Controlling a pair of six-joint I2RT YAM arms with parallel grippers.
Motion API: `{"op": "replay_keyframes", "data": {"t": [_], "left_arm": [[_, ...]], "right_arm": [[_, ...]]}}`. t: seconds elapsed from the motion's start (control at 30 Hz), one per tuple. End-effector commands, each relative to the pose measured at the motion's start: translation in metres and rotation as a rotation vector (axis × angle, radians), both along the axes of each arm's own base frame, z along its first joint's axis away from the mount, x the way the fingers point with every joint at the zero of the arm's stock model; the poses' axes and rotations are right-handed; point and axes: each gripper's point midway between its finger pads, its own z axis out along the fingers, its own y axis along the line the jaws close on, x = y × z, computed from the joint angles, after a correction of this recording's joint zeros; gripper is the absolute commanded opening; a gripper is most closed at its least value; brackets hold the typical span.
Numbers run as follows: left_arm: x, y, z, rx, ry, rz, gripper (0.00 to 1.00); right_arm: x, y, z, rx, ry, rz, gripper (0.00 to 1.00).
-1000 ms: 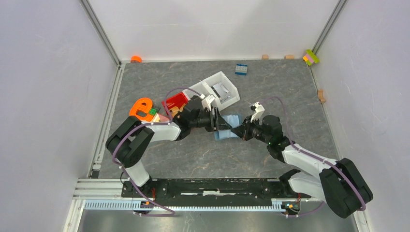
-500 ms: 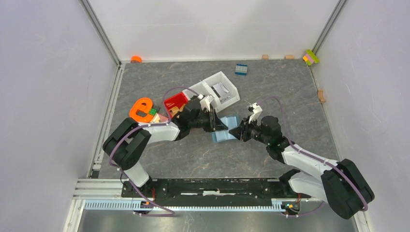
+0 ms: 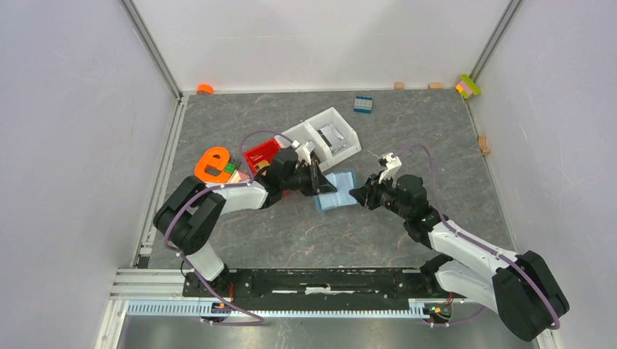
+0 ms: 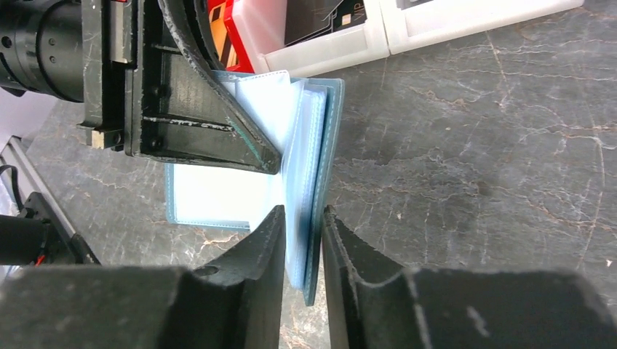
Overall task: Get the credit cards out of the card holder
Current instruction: Remove the credit card from the card holder.
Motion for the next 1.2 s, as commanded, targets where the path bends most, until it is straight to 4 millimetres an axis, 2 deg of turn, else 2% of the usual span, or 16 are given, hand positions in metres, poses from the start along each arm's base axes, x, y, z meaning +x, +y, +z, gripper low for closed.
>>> {"op": "replay_keyframes", "data": {"t": [0.0, 0.2, 0.27, 0.37, 0.47, 0.63, 0.93, 1.17], "left_arm": [[0.005, -0.007, 0.023, -0.065, -0.048, -0.014, 0.15], [0.0, -0.012, 0.035, -0.128, -0.065, -0.048, 0.17], [-0.003, -0.015, 0.042, -0.166, -0.076, -0.067, 0.2], [-0.008, -0.017, 0.052, -0.215, -0.096, -0.093, 0.31], [-0.012, -0.018, 0.057, -0.232, -0.106, -0.113, 0.43], [-0.017, -0.024, 0.058, -0.244, -0.103, -0.144, 0.56], [-0.023, -0.029, 0.061, -0.257, -0.11, -0.176, 0.69], [-0.024, -0.031, 0.061, -0.258, -0.11, -0.186, 0.73]], "right_arm": [[0.013, -0.001, 0.026, 0.012, -0.079, -0.035, 0.26], [0.013, 0.004, 0.019, -0.001, -0.055, -0.006, 0.12], [0.012, 0.007, 0.016, -0.001, -0.046, 0.008, 0.11], [0.01, 0.011, 0.014, 0.007, -0.035, 0.034, 0.11], [0.008, 0.016, 0.012, 0.019, -0.024, 0.062, 0.11], [0.005, 0.022, 0.012, 0.03, -0.016, 0.091, 0.11], [0.0, 0.032, 0.009, 0.027, -0.009, 0.131, 0.14], [-0.002, 0.037, 0.009, 0.022, -0.011, 0.148, 0.14]]}}
